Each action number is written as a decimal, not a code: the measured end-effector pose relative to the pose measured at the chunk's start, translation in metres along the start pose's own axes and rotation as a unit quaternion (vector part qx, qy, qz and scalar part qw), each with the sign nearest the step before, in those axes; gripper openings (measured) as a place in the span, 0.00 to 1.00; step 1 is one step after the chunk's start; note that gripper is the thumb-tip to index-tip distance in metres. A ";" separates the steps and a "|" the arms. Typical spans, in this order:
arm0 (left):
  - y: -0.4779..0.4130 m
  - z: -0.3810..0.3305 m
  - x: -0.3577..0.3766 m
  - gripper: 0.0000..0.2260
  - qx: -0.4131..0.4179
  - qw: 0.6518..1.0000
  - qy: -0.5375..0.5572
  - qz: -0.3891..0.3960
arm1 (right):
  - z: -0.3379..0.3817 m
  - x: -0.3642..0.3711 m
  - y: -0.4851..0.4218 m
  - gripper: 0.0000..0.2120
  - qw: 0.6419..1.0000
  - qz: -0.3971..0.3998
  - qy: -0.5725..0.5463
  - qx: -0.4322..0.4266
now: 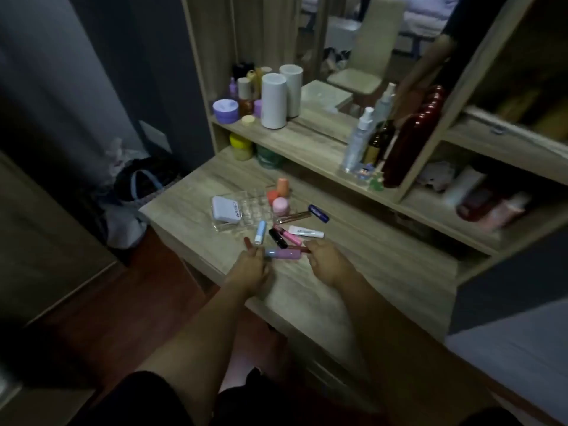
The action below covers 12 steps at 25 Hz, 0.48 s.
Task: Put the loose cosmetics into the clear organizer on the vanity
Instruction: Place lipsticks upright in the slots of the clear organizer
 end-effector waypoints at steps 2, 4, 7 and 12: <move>-0.012 0.014 0.002 0.19 -0.024 0.999 0.021 -0.015 | -0.006 0.008 -0.021 0.20 1.000 0.014 0.018 0.003; -0.020 0.024 0.004 0.19 -0.052 0.997 0.047 -0.038 | -0.016 0.018 -0.032 0.21 0.999 0.013 0.035 0.019; -0.034 0.037 0.011 0.23 -0.126 0.987 0.095 -0.036 | -0.027 0.032 -0.043 0.19 0.998 0.010 0.041 0.050; -0.041 0.046 0.013 0.14 -0.224 0.952 0.194 -0.073 | -0.034 0.045 -0.051 0.14 0.998 0.002 0.041 0.040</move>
Point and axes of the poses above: each hand's wrist, its own y-axis away from the middle knuckle, its own x-axis out of the palm, z = x × y, the point moved 6 cm from there along -y, towards the middle knuckle, and after that the axes turned 4 degrees about -x, right-handed, at the moved point
